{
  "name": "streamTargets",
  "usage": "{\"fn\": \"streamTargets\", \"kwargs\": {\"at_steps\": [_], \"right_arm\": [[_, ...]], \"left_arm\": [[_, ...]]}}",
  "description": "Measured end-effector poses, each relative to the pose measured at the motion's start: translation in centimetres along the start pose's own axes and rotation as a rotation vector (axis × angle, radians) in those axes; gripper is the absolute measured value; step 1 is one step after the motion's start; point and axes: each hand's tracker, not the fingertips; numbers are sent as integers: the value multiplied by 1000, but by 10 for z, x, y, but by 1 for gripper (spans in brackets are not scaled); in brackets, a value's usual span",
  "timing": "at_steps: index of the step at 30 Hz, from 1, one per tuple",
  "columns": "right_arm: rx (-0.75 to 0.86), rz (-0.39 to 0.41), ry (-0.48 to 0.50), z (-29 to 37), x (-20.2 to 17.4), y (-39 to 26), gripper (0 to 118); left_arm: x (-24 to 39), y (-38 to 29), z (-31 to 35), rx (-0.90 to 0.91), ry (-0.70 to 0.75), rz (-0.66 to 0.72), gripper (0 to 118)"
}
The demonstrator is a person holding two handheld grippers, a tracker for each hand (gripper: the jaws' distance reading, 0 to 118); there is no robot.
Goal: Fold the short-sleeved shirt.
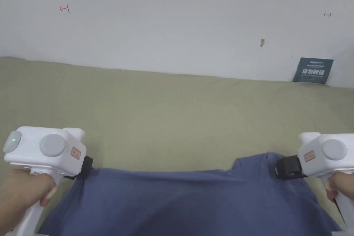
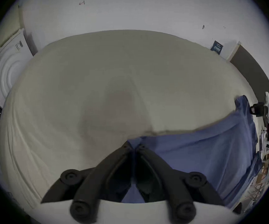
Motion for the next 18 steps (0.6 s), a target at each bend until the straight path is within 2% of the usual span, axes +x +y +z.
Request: {"fn": "streamTargets", "kwargs": {"at_steps": [3,4,5,6,7,8,9,14,18], "right_arm": [[-19,0,-3,-15,4,2,103],[-22,0,2,-17,5,1,101],[-25,-3,21,-24,12,5,95],[-20,-13,70,-25,15,4,70],[-4,-31,100,-22,13,2,56],[25,-32,59,-16,9,-2,44],[24,-10,65,-10,7,-2,11],[152,39,63,45,-7,-13,9],[222,19,89,105,-2,-36,9]], "left_arm": [[-7,-4,-8,-2,-10,19,4],[-8,-5,-10,1,-17,20,4],[-7,-6,-11,8,-24,18,4],[-7,-8,-12,20,-28,13,4],[-7,-10,-12,28,-31,6,4],[-7,-10,-10,31,-31,8,4],[-8,-9,-8,35,-36,20,4],[-17,-12,19,91,-53,12,4],[-17,-25,75,139,-78,-15,4]]}}
